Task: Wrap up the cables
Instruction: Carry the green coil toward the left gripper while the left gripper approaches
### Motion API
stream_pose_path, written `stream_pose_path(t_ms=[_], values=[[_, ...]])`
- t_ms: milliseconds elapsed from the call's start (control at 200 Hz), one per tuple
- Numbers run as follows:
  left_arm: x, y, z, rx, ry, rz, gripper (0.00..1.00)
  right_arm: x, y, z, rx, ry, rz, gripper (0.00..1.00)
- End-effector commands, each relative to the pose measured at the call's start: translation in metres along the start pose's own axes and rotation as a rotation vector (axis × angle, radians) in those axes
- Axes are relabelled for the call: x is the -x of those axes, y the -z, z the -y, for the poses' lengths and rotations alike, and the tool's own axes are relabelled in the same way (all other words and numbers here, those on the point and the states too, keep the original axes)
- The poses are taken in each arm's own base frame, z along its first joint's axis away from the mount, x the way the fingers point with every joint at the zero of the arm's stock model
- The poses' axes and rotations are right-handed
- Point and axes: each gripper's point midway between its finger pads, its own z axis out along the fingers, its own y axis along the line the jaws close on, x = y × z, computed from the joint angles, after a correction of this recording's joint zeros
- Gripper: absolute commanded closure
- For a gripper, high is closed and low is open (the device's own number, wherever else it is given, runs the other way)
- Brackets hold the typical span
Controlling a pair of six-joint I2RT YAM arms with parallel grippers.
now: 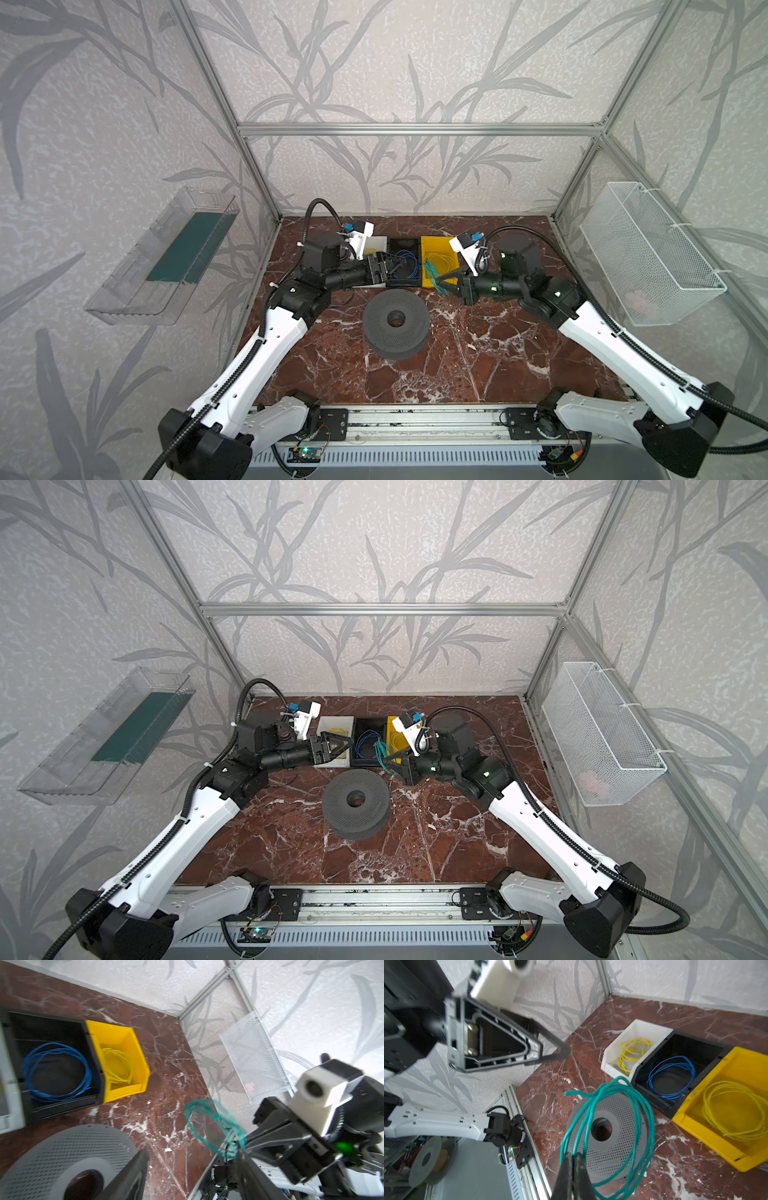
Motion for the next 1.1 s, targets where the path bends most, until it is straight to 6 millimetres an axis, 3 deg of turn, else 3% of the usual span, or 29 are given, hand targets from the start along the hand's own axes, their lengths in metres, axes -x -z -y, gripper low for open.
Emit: stream_pose_path(t_ms=[0,180,430,595,815,1095], values=[[0.002,-0.002,0.042,-0.118,-0.046,0.002,0.35,0.011,-0.004,-0.014,0.007,0.044,0.062,1.00],[-0.012,-0.011,0.042,-0.072,-0.049,-0.034,0.49,0.028,-0.009,-0.008,-0.018,0.012,0.152,1.00],[-0.020,0.012,0.025,0.049,-0.079,0.014,0.46,0.045,-0.005,-0.003,-0.051,-0.010,0.265,1.00],[-0.028,0.004,0.024,0.014,-0.057,-0.022,0.41,0.046,-0.009,-0.008,-0.031,-0.004,0.269,1.00],[-0.032,-0.008,0.016,0.025,-0.048,-0.043,0.45,0.046,-0.017,-0.016,0.010,-0.014,0.264,1.00],[-0.033,-0.010,-0.005,0.121,-0.033,-0.041,0.73,0.042,-0.020,-0.021,0.030,-0.012,0.254,1.00]])
